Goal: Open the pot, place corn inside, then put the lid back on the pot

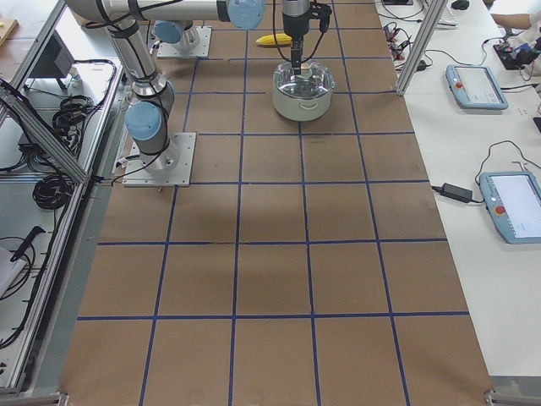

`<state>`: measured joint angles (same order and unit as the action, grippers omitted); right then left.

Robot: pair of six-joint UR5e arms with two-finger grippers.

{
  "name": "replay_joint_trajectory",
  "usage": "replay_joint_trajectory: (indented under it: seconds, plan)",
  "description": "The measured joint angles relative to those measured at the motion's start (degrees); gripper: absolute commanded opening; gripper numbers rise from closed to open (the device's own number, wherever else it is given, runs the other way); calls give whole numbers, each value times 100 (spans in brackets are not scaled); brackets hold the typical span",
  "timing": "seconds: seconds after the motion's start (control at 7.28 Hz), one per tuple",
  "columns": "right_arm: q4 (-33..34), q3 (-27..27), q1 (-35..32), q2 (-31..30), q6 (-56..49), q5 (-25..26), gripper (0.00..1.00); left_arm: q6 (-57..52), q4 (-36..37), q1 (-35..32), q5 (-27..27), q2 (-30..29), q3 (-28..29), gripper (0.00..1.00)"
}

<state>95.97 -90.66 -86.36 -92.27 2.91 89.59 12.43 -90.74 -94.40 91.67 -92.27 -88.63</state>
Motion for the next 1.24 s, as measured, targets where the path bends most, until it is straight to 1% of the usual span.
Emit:
replay_joint_trajectory:
  seconds: [0.55,0.82,0.96,1.24]
  plan:
    - [-110,-61,-3,-21,0,-35,100,-164,24,25,11,8,-48,100]
    - [-134,-93,-6,-17,-46,-1,100,-331,25,141,10,-17,-76,100]
    - [-139,-95,-26,-9,-67,-7,100,-470,28,269,9,-21,-80,100]
    - [-207,-111,-281,69,-110,-15,100,-1369,32,824,-7,-18,-102,100]
